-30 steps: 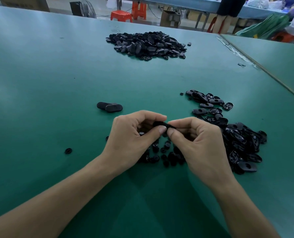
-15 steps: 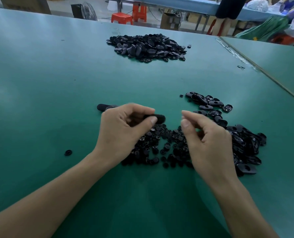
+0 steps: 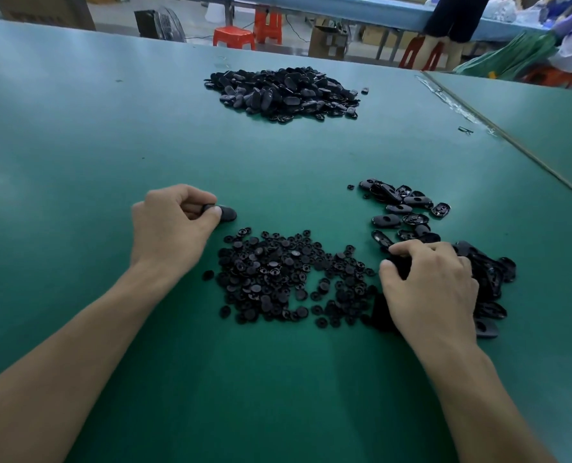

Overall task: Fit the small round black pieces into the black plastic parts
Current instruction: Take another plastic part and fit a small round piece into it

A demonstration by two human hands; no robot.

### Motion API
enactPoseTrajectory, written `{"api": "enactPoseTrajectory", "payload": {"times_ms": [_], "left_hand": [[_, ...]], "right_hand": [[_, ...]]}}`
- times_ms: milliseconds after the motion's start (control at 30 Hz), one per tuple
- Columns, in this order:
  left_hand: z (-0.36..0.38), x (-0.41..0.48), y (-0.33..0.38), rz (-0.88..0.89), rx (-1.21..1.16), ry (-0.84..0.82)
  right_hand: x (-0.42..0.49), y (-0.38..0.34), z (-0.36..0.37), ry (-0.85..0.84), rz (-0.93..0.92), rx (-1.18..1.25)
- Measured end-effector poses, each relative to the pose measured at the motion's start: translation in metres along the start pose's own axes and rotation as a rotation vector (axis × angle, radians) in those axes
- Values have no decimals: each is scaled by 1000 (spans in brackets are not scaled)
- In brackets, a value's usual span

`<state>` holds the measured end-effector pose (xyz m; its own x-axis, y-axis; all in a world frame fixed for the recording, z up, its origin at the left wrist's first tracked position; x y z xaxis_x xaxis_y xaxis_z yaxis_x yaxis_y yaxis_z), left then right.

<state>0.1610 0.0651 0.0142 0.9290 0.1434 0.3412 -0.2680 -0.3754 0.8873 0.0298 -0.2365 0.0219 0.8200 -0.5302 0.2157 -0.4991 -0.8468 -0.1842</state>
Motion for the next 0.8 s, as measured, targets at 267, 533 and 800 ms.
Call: {"api": "enactPoseTrajectory", "payload": {"times_ms": [267,533,800], "left_hand": [[1,-3,10,113,290,-22],[4,-14,29,214,167,0],[46,-64,66,245,-65,-244]], "right_hand": [[0,-1,-4,65,-27,22],[-4,-13,-23,274,-195,404],[-20,-50,-19,128,-435,889]]}}
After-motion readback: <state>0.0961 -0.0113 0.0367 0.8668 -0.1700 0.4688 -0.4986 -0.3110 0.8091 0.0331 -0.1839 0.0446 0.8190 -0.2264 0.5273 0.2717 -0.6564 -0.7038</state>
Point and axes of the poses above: each hand's wrist, its own x-axis towards the middle knuckle, its own z-axis out of the palm, y = z × x, the point moved 8 cm from there along x, towards the middle knuckle, and after that the axes turned 10 degrees about -x, right-handed, at the moved point
